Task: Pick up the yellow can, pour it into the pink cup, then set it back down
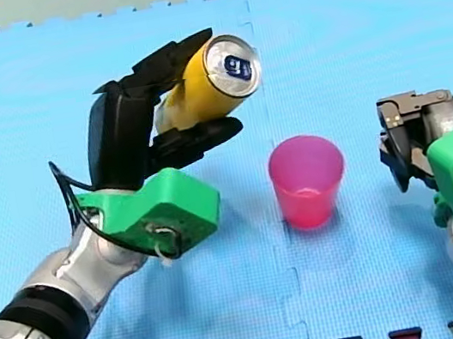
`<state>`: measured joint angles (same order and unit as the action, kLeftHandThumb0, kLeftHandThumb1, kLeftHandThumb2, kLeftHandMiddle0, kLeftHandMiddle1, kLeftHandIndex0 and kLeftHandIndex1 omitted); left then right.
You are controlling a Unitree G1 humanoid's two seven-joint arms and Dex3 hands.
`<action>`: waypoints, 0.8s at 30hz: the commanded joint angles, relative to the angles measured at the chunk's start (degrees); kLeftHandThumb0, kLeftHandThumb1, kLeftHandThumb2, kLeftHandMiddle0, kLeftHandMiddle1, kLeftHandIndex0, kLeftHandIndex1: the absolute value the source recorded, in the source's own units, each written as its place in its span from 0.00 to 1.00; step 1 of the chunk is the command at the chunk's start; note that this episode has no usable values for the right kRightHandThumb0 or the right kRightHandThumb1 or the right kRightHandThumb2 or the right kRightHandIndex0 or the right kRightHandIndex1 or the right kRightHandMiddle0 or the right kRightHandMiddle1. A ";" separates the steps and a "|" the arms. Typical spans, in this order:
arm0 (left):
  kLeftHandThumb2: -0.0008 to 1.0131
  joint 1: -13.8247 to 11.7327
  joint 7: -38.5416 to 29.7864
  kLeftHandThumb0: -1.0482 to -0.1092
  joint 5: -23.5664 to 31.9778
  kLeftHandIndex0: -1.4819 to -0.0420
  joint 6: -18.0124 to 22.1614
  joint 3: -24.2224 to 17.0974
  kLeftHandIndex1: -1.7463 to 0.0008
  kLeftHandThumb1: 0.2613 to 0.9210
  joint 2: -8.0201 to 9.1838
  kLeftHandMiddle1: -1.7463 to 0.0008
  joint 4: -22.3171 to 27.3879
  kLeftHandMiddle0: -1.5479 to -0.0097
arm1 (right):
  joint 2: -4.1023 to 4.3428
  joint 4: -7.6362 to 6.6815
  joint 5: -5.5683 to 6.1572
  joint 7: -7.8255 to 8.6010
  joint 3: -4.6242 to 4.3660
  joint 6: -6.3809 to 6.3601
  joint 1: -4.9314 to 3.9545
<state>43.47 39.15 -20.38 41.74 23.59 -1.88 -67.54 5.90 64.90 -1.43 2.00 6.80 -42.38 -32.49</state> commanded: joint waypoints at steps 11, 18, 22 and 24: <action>0.01 -15.72 -36.35 0.73 39.84 0.20 -5.37 -21.78 1.00 0.85 -3.88 0.99 16.92 0.14 | 1.28 0.06 0.20 0.16 0.37 1.62 0.09; 0.01 -18.41 -42.69 0.74 43.85 0.20 -5.98 -24.34 1.00 0.86 -4.21 0.99 17.29 0.14 | 1.49 0.19 0.43 0.56 0.54 2.23 -0.20; 0.01 -20.26 -42.45 0.74 43.61 0.20 -6.43 -25.14 1.00 0.87 -3.74 1.00 17.84 0.15 | 1.70 0.22 0.70 1.00 0.74 2.36 -0.26; 0.01 -20.72 -42.15 0.74 43.49 0.20 -6.83 -25.98 1.00 0.87 -3.51 1.00 17.21 0.15 | 1.85 0.24 0.80 1.18 0.85 2.44 -0.27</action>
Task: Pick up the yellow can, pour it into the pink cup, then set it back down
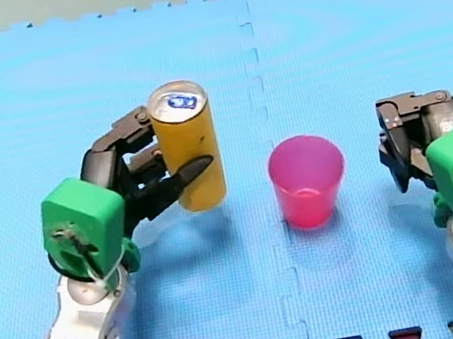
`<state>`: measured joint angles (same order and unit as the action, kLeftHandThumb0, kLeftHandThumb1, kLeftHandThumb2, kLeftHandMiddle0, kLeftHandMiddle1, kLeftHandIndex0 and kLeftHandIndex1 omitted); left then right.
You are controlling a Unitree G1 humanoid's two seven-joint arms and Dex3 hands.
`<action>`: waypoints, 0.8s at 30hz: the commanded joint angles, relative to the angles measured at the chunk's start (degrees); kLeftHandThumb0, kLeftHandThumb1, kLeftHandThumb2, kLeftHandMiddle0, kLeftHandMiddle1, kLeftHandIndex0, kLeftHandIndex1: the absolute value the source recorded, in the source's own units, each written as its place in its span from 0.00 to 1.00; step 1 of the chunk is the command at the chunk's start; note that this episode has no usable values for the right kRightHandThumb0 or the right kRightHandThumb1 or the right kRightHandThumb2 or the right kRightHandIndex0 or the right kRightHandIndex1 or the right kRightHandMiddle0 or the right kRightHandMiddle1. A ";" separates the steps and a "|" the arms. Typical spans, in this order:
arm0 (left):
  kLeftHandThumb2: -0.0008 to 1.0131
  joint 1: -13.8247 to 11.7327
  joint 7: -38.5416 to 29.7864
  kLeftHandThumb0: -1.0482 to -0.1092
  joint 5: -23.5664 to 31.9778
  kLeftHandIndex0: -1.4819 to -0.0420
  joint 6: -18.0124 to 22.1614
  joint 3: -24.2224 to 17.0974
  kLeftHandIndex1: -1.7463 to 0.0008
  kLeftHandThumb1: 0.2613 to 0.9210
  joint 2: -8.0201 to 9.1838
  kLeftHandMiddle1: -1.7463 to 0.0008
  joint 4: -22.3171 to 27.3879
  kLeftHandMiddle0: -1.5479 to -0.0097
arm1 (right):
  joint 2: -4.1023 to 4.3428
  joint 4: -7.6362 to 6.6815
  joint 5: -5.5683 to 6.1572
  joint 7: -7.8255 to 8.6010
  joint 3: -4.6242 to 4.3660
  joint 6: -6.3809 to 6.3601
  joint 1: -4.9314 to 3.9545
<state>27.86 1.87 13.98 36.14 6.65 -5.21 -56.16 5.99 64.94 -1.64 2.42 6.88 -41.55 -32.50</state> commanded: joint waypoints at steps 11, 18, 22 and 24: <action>0.00 -6.02 -3.09 0.73 5.74 0.22 0.23 -14.51 1.00 0.89 0.90 1.00 3.51 0.17 | 2.65 0.68 1.28 1.77 1.24 1.48 -0.43; 0.00 -4.94 -5.25 0.73 3.04 0.22 2.59 -17.60 1.00 0.89 0.98 1.00 1.09 0.17 | 3.33 0.71 1.11 2.18 1.12 1.83 -0.65; 0.00 -3.83 -4.93 0.73 1.20 0.22 4.77 -18.73 1.00 0.89 0.97 1.00 -0.79 0.17 | 3.62 0.70 1.12 2.31 1.11 2.03 -0.72; 0.00 -3.47 -5.00 0.72 0.39 0.22 6.04 -19.10 1.00 0.89 0.96 1.00 -1.67 0.17 | 3.73 0.66 1.09 2.30 1.08 2.07 -0.70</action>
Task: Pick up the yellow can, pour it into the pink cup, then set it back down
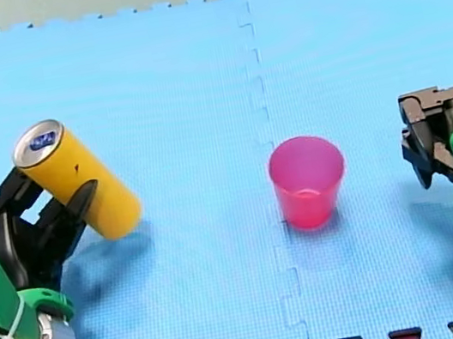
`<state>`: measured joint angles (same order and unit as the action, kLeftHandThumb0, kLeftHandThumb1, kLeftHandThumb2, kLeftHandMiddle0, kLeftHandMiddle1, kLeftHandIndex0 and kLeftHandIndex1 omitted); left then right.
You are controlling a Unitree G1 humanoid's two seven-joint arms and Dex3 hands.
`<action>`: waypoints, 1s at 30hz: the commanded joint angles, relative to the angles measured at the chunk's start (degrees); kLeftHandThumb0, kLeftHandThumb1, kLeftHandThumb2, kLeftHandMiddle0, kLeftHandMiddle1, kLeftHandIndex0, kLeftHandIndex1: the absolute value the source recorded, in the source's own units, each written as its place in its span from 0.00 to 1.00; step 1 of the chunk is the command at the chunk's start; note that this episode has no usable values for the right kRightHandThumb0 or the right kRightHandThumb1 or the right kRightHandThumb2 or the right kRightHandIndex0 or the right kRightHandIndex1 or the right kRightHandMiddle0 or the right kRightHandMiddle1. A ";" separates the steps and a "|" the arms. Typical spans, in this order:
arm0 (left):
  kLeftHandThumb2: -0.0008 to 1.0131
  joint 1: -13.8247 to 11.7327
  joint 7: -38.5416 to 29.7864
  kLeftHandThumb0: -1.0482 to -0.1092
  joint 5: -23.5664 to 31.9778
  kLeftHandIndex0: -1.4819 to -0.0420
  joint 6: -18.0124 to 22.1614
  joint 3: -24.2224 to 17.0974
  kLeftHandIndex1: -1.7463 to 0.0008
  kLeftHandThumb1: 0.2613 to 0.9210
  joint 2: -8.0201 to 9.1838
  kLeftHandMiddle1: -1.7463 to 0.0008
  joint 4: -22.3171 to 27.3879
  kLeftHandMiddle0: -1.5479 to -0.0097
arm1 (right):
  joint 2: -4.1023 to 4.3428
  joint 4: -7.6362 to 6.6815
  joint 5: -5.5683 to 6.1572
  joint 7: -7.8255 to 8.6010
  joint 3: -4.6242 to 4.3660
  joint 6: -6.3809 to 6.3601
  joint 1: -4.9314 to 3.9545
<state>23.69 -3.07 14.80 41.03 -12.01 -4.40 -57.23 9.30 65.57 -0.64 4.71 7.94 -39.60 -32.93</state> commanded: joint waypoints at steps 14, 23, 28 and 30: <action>0.00 2.19 -3.53 0.71 -3.79 0.22 6.80 -1.44 1.00 0.86 -1.03 1.00 -7.70 0.17 | 0.71 0.13 -0.38 -0.42 -0.38 0.01 -0.23; 0.00 2.85 -3.22 0.75 -5.11 0.22 8.70 -1.66 1.00 0.84 -2.27 1.00 -8.88 0.17 | 0.56 0.07 -0.33 -0.56 -0.37 -0.03 -0.20; 0.00 3.33 -2.59 0.75 -5.44 0.21 8.72 -1.90 1.00 0.84 -2.86 1.00 -9.46 0.17 | 0.56 0.03 -0.36 -0.56 -0.44 -0.08 -0.13; 0.00 3.49 -2.87 0.76 -5.05 0.21 8.56 -2.27 1.00 0.83 -3.14 1.00 -9.57 0.17 | 0.57 -0.03 -0.35 -0.51 -0.46 -0.13 -0.08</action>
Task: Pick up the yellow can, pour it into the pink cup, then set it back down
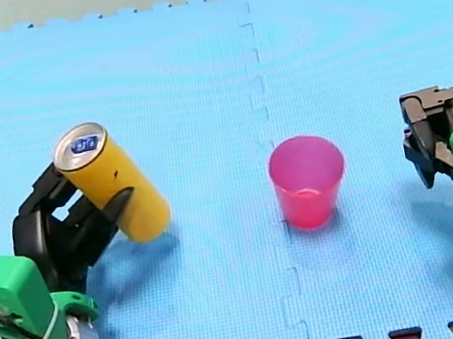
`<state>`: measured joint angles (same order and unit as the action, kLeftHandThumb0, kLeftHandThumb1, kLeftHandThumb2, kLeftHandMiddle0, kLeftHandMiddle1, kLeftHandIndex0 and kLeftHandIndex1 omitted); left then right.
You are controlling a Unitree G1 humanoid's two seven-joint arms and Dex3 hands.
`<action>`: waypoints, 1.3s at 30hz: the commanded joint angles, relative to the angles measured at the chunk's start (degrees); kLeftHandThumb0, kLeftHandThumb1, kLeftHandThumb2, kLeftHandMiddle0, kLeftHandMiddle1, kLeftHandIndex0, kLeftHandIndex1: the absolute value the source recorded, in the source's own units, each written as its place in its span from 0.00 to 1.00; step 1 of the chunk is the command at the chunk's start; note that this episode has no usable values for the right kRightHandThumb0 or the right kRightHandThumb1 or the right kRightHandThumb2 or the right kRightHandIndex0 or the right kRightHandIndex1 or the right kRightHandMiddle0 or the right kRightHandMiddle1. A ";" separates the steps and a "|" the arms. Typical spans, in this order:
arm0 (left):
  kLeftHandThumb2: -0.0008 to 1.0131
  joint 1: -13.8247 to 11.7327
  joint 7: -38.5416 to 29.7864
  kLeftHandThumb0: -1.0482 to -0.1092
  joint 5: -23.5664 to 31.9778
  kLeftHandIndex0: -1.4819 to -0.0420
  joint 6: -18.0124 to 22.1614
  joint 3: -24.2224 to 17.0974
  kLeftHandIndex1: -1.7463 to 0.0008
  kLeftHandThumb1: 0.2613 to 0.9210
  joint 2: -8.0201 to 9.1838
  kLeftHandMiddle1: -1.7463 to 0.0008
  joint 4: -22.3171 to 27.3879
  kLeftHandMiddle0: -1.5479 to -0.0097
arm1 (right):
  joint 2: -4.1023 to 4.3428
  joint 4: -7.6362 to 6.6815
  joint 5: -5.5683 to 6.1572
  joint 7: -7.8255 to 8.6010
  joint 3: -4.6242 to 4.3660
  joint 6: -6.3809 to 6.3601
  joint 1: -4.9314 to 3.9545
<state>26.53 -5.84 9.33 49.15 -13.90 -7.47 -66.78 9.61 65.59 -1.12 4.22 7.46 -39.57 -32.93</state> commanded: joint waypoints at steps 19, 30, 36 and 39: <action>0.00 0.19 8.48 0.76 -6.78 0.20 3.67 2.10 1.00 0.82 -0.25 1.00 -2.60 0.16 | 0.64 -0.20 0.55 0.55 0.33 -0.20 0.22; 0.00 -0.88 24.47 0.73 -19.34 0.20 5.96 8.70 1.00 0.83 1.26 1.00 -4.51 0.18 | 0.82 -0.60 0.69 0.80 0.47 -0.45 0.60; 0.00 -1.02 32.26 0.72 -25.23 0.20 6.01 12.51 1.00 0.83 2.63 1.00 -5.63 0.18 | 0.90 -0.69 0.79 0.93 0.56 -0.70 0.78; 0.00 -1.26 35.06 0.72 -27.10 0.20 6.05 13.97 1.00 0.83 3.07 1.00 -6.29 0.18 | 0.87 -0.69 0.79 0.90 0.59 -0.93 0.90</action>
<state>25.40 28.03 -17.04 54.74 -0.67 -4.94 -72.69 10.17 65.02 -0.55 5.11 7.94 -40.20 -32.24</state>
